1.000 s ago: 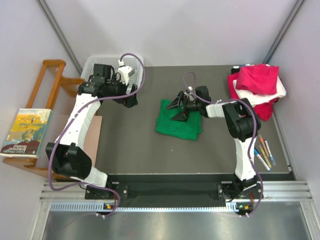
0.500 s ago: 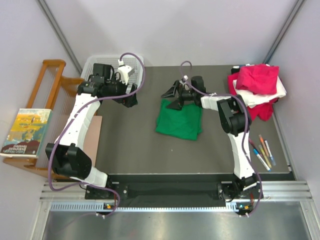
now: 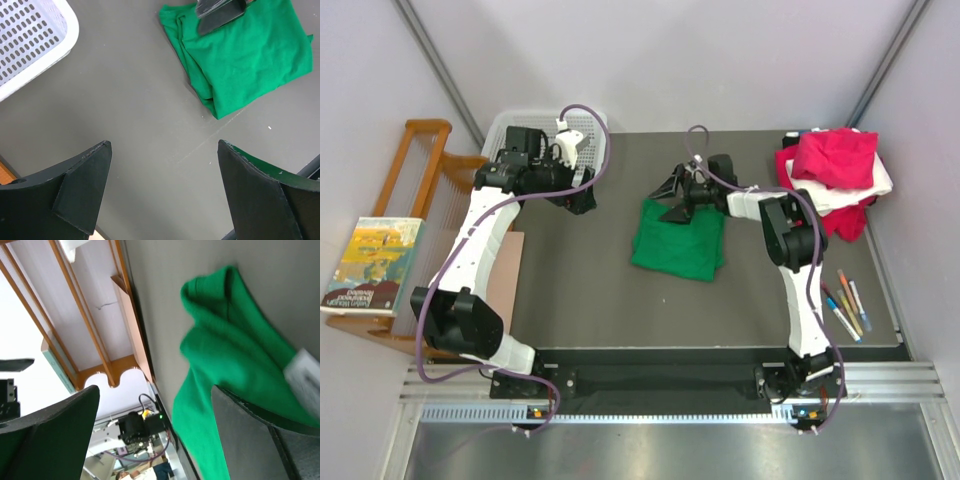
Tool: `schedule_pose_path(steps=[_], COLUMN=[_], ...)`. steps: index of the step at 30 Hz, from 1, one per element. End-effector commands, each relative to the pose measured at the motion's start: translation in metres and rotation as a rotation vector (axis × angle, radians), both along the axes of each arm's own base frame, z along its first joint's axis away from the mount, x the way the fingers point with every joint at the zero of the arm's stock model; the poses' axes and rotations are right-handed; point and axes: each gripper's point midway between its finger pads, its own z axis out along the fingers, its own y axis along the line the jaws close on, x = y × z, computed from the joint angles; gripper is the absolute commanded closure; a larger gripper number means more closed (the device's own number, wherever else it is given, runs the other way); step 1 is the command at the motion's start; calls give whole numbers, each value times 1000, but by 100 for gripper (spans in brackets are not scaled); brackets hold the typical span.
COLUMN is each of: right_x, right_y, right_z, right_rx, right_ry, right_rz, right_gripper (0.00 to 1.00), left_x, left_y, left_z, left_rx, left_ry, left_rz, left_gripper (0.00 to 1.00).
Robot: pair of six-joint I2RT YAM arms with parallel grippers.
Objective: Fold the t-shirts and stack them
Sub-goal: Fold the tshirt
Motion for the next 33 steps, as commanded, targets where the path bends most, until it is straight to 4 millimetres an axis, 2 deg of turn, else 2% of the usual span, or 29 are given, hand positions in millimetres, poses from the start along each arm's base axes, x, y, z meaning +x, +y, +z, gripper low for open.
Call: schedule_pose_path(steps=[1, 6, 9, 10, 18, 20, 23, 27, 30, 31, 33], right_x=[0, -23, -32, -33, -31, -29, -27, -26, -18, -20, -24], right_y=[-42, -77, -93, -97, -100, -101, -103, -116, -155, -172, -186], right_z=[66, 59, 43, 31, -19, -25, -15, 38, 57, 50, 48], right_rx=[-29, -88, -80, -80, -83, -93, -90, -83, -173, -218, -279], right_ry=[-169, -205, -173, -150, -34, -28, -49, -153, -218, -208, -220], right_rz=[-52, -83, -113, -120, -134, -133, -133, -163, -269, -294, -338], right_gripper=[7, 6, 7, 7, 7, 7, 7, 6, 6, 6, 5], left_x=[-6, -6, -5, -5, -5, -5, -6, -6, -7, -7, -8], left_y=[-3, -4, -4, -4, -3, -3, -3, -3, -5, -5, -4], left_z=[26, 20, 19, 20, 21, 20, 18, 18, 22, 22, 24], left_rx=[-30, -32, -33, -34, -31, -29, -28, -31, -40, -41, -40], left_ry=[-68, -58, -54, -57, -56, -53, -47, -45, -51, -51, -57], left_rz=[-16, -19, -19, -19, -8, -8, -8, -8, -12, -13, -13], left_gripper=[9, 9, 9, 9, 9, 9, 9, 9, 9, 9, 9])
